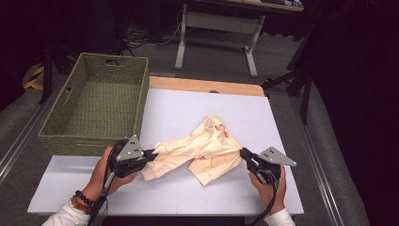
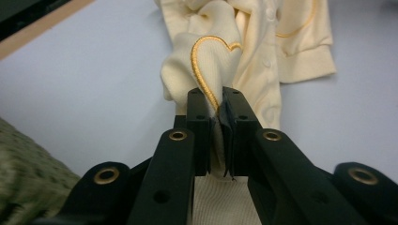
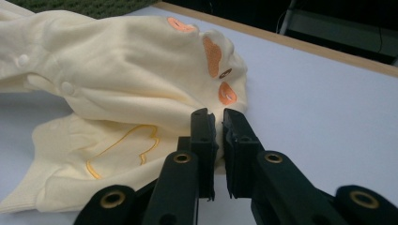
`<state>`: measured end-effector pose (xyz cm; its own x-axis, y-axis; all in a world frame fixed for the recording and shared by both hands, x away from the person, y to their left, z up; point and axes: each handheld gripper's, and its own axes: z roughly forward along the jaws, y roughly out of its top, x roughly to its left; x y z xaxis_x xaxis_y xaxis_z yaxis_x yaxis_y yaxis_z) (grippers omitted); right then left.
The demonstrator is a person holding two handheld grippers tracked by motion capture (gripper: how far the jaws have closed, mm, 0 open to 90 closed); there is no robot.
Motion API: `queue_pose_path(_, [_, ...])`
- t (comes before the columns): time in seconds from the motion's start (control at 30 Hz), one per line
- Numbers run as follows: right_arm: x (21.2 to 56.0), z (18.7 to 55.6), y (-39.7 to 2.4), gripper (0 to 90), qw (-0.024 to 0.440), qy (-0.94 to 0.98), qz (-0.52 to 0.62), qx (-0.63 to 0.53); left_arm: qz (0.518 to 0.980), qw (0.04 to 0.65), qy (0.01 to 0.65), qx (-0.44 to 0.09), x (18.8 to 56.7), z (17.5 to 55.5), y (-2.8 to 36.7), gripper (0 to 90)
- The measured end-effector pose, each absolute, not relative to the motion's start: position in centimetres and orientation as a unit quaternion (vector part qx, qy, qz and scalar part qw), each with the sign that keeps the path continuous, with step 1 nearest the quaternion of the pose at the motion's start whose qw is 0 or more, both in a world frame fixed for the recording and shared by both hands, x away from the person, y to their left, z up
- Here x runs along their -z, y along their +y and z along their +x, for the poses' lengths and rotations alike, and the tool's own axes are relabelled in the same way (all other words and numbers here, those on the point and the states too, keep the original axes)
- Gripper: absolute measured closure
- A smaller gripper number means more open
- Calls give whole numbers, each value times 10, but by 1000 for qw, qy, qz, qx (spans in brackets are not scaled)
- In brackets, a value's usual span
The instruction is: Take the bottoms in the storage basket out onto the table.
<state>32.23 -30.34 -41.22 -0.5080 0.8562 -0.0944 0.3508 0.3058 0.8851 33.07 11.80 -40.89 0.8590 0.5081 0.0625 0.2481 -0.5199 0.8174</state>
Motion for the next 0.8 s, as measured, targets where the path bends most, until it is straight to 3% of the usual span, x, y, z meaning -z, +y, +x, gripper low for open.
queue_pose_path(0.23, [426, 327, -302, 764, 288, 760, 413, -411, 863, 429, 212, -158, 414, 314, 107, 689])
queue_pose_path(0.3, [425, 325, -301, 694, 296, 756, 415, -409, 857, 440, 212, -165, 410, 312, 107, 625])
queue_pose_path(0.37, [422, 319, -298, 679, 298, 755, 409, -416, 854, 440, 215, -178, 409, 310, 105, 549])
queue_pose_path(0.53, [410, 294, -278, 693, 305, 773, 348, -434, 858, 432, 217, -176, 415, 313, 100, 492])
queue_pose_path(0.8, [431, 291, -244, 631, 237, 816, 293, -438, 868, 407, 235, -161, 437, 332, 104, 455])
